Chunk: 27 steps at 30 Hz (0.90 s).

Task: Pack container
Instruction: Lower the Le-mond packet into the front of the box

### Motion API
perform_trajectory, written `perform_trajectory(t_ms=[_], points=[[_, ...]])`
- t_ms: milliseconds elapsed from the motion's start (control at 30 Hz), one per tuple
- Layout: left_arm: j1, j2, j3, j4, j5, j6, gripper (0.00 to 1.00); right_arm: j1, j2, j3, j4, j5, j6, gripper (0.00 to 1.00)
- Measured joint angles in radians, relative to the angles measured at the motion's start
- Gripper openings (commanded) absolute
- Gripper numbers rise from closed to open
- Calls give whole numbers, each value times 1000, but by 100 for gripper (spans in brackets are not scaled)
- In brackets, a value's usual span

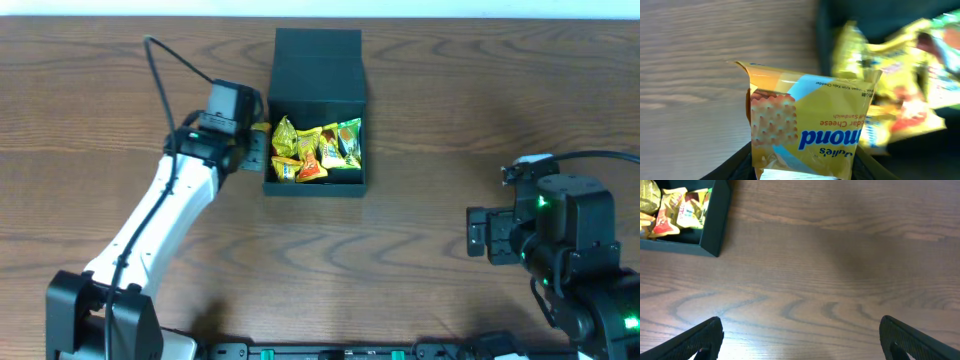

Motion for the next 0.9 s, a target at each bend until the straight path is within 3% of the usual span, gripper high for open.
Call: perform_trajectory(t_ms=[233, 467, 900], points=[[-159, 0, 0, 27, 17, 0, 50, 0, 0, 0, 0, 0, 0, 99], [-232, 4, 0, 64, 24, -8, 50, 0, 0, 0, 0, 0, 0, 99], [-347, 96, 0, 116, 60, -213, 46, 0, 0, 0, 0, 0, 0, 99]])
